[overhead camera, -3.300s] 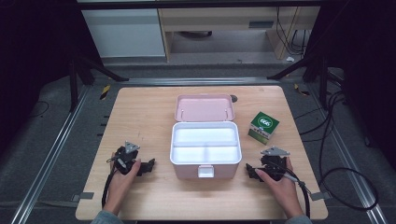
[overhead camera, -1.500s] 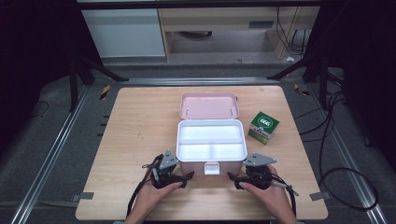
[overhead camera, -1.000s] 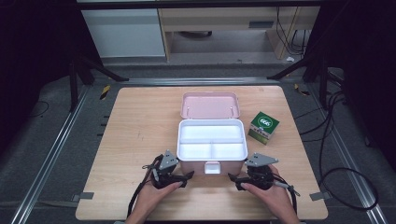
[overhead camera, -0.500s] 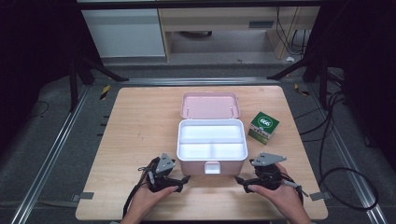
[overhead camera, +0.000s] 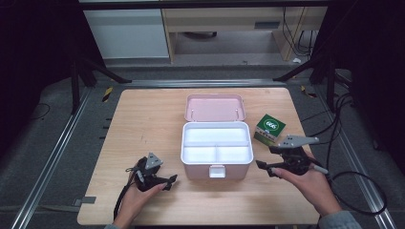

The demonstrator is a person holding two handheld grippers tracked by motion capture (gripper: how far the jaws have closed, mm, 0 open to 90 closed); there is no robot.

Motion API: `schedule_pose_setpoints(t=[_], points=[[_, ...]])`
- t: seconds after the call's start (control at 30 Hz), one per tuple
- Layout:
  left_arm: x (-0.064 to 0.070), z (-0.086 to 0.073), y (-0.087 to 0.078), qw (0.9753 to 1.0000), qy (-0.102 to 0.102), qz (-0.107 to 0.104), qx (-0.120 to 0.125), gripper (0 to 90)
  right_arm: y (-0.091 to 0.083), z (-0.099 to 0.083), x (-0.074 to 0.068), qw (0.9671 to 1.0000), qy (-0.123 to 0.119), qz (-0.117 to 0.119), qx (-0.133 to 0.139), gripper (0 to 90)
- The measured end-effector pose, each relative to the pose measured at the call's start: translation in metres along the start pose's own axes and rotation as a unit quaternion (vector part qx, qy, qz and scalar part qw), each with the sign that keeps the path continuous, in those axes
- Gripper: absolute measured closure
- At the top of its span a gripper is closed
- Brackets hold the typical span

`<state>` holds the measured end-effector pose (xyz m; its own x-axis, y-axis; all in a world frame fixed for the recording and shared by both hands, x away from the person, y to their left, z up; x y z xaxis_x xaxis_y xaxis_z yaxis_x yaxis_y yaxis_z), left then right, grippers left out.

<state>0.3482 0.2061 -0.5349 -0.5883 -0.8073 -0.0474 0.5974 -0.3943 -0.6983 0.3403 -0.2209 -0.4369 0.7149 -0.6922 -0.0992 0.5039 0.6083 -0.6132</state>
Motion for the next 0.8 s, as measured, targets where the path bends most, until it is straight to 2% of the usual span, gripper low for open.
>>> schedule_pose_setpoints(t=[0.07, 0.17, 0.23, 0.3, 0.37, 0.47, 0.6, 0.8], points=[[-0.003, 0.000, 0.001, 1.0000, -0.005, 0.005, -0.001, 6.3, -0.002, 0.014, 0.004, 1.0000, -0.008, 0.001, 0.000, 28.8], [-0.005, -0.003, 0.005, 0.9999, 0.001, 0.006, -0.012, 6.3, -0.002, 0.035, 0.010, 0.9998, -0.019, 0.008, -0.001, 31.3], [-0.007, -0.005, 0.007, 0.9997, 0.009, 0.008, -0.019, 6.2, 0.000, 0.048, 0.013, 0.9995, -0.028, 0.011, -0.012, 33.0], [-0.011, -0.005, 0.011, 0.9998, 0.000, 0.006, -0.017, 5.7, 0.003, 0.060, 0.015, 0.9990, -0.038, 0.014, -0.021, 33.8], [-0.012, -0.004, 0.012, 0.9999, 0.001, 0.008, -0.015, 5.4, 0.006, 0.072, 0.015, 0.9982, -0.049, 0.021, -0.027, 35.2], [-0.011, -0.004, 0.014, 0.9999, 0.001, 0.010, -0.010, 3.8, 0.012, 0.090, 0.011, 0.9963, -0.070, 0.029, -0.039, 37.0], [-0.012, -0.005, 0.014, 0.9999, 0.002, 0.010, -0.006, 3.2, 0.023, 0.111, 0.000, 0.9921, -0.104, 0.040, -0.058, 39.0], [-0.013, -0.005, 0.015, 0.9999, 0.000, 0.014, -0.008, 2.5, 0.041, 0.132, -0.014, 0.9858, -0.139, 0.059, -0.075, 40.4]])
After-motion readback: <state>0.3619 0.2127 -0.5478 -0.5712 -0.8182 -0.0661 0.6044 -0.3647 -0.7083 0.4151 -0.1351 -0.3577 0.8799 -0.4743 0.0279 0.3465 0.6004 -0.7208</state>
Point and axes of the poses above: each handheld gripper's, and its own axes: y roughly forward along the jaws, z roughly out of its top, x roughly to its right, the point moved 2 cm from there along y, roughly forward along the jaws, and after that the axes turned 3 degrees about z, right-handed, at the moved point
